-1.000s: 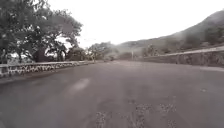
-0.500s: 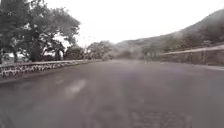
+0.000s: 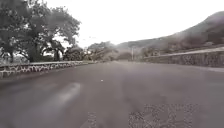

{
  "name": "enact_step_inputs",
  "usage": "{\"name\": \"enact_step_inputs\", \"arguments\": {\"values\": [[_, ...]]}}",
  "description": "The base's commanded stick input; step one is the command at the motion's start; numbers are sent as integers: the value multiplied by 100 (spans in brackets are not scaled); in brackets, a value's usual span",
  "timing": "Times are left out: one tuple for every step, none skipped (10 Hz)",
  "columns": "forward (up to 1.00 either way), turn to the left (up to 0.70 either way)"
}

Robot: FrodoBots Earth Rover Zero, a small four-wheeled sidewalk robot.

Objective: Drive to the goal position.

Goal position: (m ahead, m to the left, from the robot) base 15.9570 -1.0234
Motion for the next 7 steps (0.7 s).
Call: {"name": "enact_step_inputs", "arguments": {"values": [[70,0],[70,0],[70,0],[70,0],[70,0],[70,0],[70,0]]}}
